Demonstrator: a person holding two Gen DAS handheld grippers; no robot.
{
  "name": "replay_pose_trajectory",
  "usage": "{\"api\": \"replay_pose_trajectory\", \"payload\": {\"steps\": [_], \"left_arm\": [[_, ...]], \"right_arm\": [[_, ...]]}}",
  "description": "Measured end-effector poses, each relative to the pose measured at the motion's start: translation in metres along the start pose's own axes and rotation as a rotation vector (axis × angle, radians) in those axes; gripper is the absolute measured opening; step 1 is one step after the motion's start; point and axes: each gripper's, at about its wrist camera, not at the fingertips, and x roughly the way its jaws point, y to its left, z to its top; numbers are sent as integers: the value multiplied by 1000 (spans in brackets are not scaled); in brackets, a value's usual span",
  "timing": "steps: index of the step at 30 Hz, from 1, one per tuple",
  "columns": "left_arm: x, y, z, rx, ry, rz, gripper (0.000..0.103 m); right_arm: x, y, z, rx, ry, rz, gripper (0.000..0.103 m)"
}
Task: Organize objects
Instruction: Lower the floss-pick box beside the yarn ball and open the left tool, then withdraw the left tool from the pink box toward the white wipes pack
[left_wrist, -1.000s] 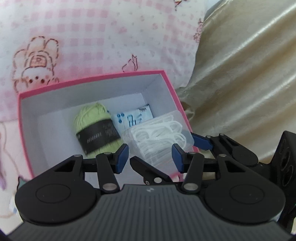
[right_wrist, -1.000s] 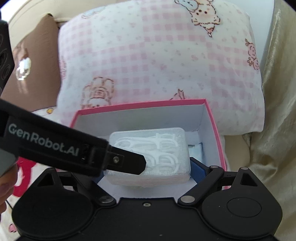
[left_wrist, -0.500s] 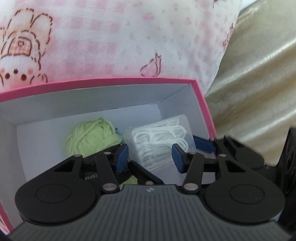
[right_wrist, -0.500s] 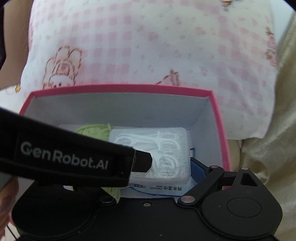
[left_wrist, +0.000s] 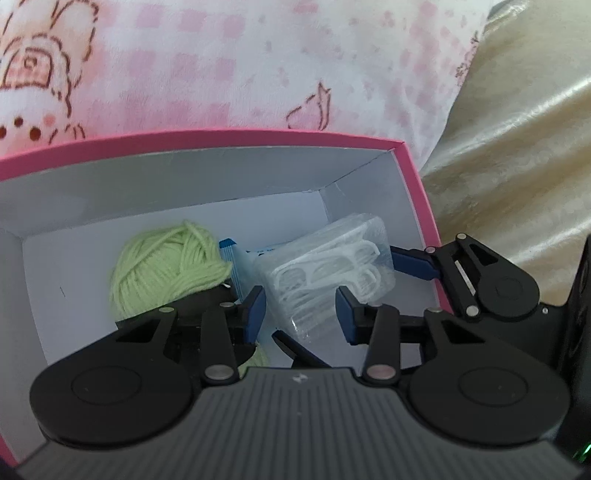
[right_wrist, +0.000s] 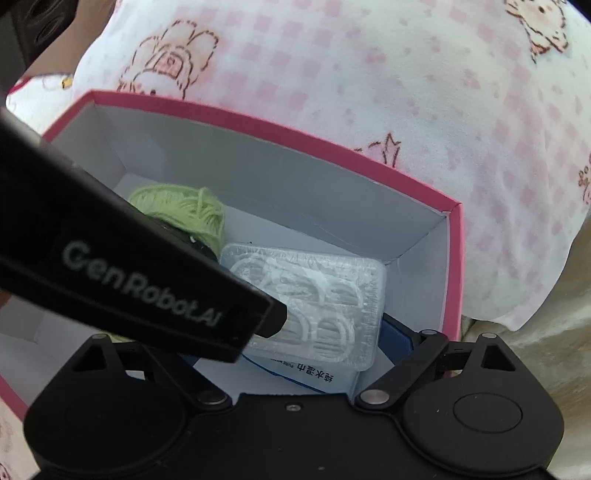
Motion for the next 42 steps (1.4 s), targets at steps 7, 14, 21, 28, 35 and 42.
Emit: {"api": "replay_pose_trajectory", "payload": {"steps": [7,14,21,28,35,42], "left_arm": [[1,5,5,-50,-34,12,39],[3,2,6,-41,-34,16,39],[8,-6,4,-52,-46,3,39],[-4,-27,-6,41,-99,112,39],[-32,-52,-19,130,-51,203,39],[-78,-74,-31,188,-27,218,41]], "right_arm": [[-1,4,-6,-106,6,-46,97],[-8,5,-20,-118,-46,-75,83],[-17,0,-20,-16,-49,-16,70],[-37,-4,-29,41,-96,-32,70],[-86,-15,-54,181,-162,112,70],[-128,-11,-65,172,-170,128,70]]}}
